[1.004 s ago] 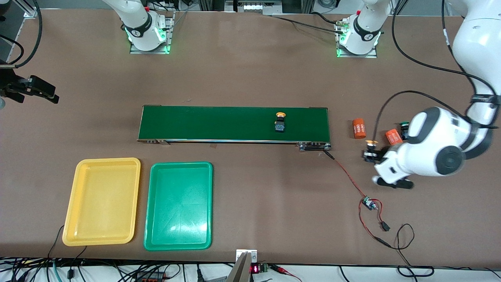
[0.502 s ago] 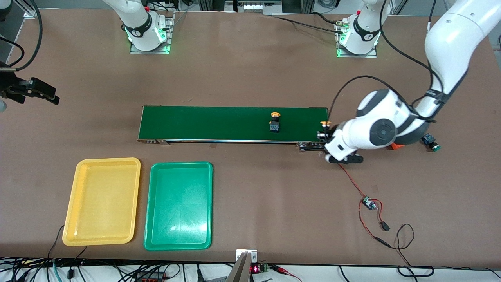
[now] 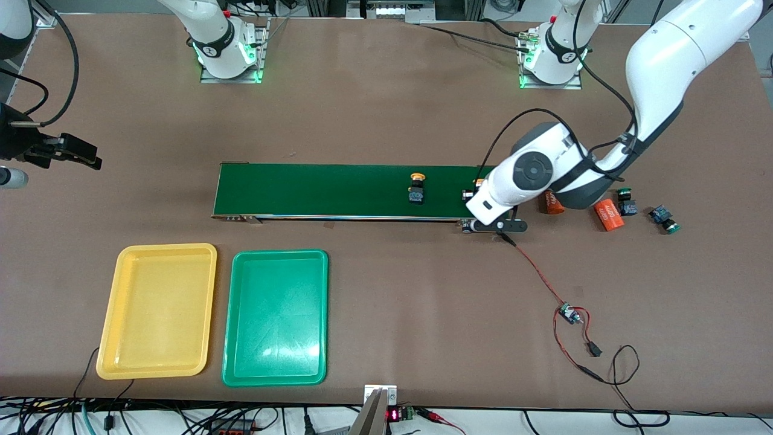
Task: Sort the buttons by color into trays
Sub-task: 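Place the second button on the conveyor with the left gripper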
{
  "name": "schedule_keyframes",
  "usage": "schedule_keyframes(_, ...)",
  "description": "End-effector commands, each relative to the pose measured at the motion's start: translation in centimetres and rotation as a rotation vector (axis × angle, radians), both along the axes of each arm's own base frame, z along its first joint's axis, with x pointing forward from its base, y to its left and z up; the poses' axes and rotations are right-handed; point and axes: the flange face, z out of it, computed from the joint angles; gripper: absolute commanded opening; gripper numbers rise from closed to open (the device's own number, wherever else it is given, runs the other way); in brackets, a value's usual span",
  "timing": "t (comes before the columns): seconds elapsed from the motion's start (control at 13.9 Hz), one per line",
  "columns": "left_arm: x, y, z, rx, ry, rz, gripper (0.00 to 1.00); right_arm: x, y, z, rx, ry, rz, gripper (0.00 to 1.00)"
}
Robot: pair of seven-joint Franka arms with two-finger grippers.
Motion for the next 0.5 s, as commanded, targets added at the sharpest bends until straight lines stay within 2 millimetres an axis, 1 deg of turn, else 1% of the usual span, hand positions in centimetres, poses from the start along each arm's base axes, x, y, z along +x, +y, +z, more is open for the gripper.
schedule_keyframes(0.0, 0.8, 0.9, 1.9, 0.037, -0.063, 0.007, 1.0, 0.4, -0.3, 0.1, 0.026, -0.006, -0.022, 1.0)
schedule_keyframes(0.07, 1.6, 1.6, 3.0, 0.037, -0.083, 0.023, 1.0, 0.5, -0.2, -0.3, 0.028, -0.002, -0.011, 1.0)
schedule_keyframes(0.14, 1.9, 1.5, 4.7, 0.033, -0.108, 0.027, 1.0, 0.9, -0.2, -1.5, 0.026, 0.019, -0.01, 1.0)
schedule_keyframes(0.22, 3.1, 3.2, 6.3, 0.055, -0.12, 0.044, 1.0, 1.0, -0.1, -1.9, 0.027, 0.029, -0.009, 1.0)
schedule_keyframes(0.29, 3.9, 4.6, 7.6, 0.079, -0.114, 0.051, 1.0, 1.1, 0.5, -2.3, 0.027, 0.039, -0.003, 1.0)
schedule_keyframes(0.36, 4.6, 5.4, 9.5, 0.087, -0.108, 0.04, 1.0, 1.2, 1.6, -2.7, 0.028, 0.046, 0.008, 1.0)
schedule_keyframes(0.43, 5.5, 7.1, 10.5, 0.115, -0.087, 0.032, 1.0, 1.5, 2.9, -3.2, 0.028, 0.052, 0.027, 1.0)
